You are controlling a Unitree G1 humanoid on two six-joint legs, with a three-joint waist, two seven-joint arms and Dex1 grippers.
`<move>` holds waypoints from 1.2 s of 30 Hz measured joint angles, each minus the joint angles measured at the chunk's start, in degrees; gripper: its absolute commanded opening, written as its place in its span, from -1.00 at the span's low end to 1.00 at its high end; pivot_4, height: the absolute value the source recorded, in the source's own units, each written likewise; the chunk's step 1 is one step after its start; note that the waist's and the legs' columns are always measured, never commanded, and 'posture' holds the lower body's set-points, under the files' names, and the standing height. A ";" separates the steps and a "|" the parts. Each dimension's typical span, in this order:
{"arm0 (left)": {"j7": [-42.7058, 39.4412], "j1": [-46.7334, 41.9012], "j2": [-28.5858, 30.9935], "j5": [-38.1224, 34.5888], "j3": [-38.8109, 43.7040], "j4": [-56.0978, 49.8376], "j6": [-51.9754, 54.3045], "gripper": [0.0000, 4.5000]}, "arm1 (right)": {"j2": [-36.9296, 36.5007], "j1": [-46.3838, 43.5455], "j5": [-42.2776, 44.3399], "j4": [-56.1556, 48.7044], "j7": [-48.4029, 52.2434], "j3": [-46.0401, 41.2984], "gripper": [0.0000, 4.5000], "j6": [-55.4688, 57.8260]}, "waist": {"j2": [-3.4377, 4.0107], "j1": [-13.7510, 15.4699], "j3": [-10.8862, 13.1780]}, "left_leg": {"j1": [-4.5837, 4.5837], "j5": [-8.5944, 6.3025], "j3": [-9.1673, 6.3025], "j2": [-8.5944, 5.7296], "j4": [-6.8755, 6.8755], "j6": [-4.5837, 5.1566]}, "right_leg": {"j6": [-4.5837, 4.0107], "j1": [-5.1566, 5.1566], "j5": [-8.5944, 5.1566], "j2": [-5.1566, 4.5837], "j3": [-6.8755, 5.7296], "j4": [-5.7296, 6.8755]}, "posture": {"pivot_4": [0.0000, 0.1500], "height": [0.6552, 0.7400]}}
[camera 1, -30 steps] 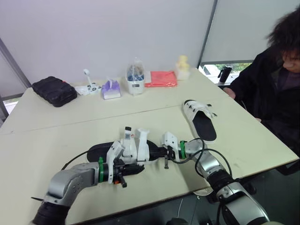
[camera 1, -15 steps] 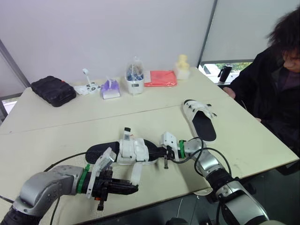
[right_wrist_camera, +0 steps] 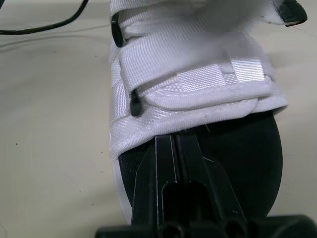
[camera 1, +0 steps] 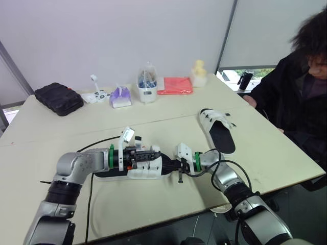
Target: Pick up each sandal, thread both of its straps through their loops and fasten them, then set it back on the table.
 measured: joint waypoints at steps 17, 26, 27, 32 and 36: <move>-9.41 -9.40 4.20 22.20 -6.27 7.03 -27.24 0.03 | 0.11 0.53 0.00 -0.14 -0.81 -0.18 -1.00 -0.28 | 0.07 0.02 -0.07 | 0.05 0.04 0.01 0.00 0.01 -0.11 | 0.00 0.09 0.01 -0.01 -0.01 -0.01 | 1.00 1.00; -17.60 -11.77 2.18 26.61 -9.50 17.23 -28.39 0.03 | 0.24 0.58 0.00 -0.13 -0.89 -0.19 -1.00 -0.29 | 0.06 -0.04 -0.07 | 0.04 0.04 0.01 0.02 0.00 -0.10 | 0.05 0.05 0.00 0.02 -0.02 0.03 | 1.00 1.00; -18.27 -12.14 1.73 26.94 -9.51 18.10 -28.38 0.03 | 0.24 0.61 0.00 -0.15 -0.91 -0.21 -1.00 -0.29 | 0.06 -0.04 -0.07 | 0.04 0.04 0.00 0.02 0.00 -0.10 | 0.05 0.05 0.00 0.02 -0.02 0.03 | 1.00 1.00; -19.68 -13.83 -0.60 27.45 -9.47 20.61 -28.54 -0.70 | 0.26 0.73 0.00 -0.28 -1.06 -0.21 -1.00 -0.29 | 0.06 -0.07 -0.07 | 0.04 0.04 0.00 0.02 0.00 -0.10 | 0.07 0.05 0.01 0.02 -0.03 0.04 | 1.00 1.00; -20.78 -13.87 -0.79 27.68 -9.26 20.76 -28.63 -0.96 | 0.25 0.83 0.00 -0.38 -1.14 -0.22 -1.00 -0.28 | 0.06 -0.05 -0.07 | 0.04 0.04 -0.01 0.02 0.00 -0.10 | 0.07 0.05 0.01 0.02 -0.03 0.04 | 1.00 1.00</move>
